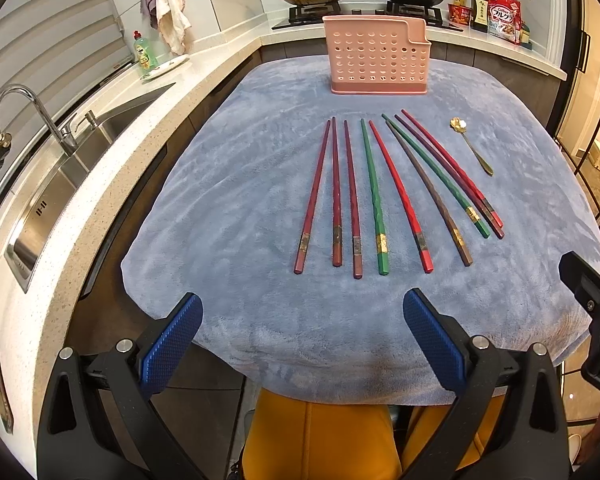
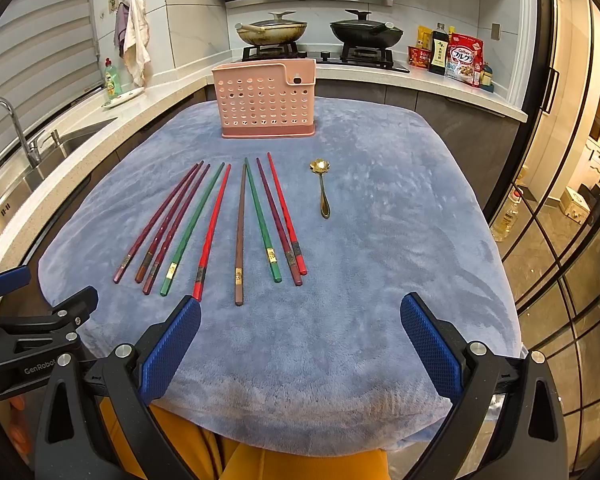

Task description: Organize utensils

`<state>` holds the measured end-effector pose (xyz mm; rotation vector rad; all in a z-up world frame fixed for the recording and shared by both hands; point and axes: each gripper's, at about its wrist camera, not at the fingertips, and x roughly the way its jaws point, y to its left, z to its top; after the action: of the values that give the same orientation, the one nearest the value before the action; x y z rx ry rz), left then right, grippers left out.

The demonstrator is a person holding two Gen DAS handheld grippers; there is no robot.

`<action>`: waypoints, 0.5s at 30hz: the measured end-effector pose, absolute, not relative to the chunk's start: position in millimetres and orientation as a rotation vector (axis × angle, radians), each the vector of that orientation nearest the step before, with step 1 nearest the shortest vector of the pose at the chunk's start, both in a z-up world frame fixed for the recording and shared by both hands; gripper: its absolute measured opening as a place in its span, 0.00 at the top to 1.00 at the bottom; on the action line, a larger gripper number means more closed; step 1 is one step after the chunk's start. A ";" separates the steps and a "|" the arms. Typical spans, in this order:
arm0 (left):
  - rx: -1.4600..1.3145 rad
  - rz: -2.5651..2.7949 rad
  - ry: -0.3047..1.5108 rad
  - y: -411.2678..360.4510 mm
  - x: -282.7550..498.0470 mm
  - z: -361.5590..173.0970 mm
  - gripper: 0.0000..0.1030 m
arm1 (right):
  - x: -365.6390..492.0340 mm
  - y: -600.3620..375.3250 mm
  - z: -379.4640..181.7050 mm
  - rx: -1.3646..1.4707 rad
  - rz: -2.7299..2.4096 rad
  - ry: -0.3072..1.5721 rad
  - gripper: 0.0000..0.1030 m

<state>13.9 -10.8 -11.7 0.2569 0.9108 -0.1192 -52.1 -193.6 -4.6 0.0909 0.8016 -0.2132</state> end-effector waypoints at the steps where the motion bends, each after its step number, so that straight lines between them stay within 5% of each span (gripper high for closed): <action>1: 0.257 -0.119 0.912 -10.9 14.3 -12.1 0.07 | -52.1 -193.5 -4.6 0.091 -0.213 0.803 0.07; 15: 0.218 -0.116 0.942 -4.7 22.9 -14.6 0.07 | -48.3 -194.8 -9.5 0.096 -0.216 0.814 0.07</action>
<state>22.9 -4.7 -14.6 0.2184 0.9422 -0.1159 -48.3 -194.8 -9.5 0.0958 0.8139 -0.2162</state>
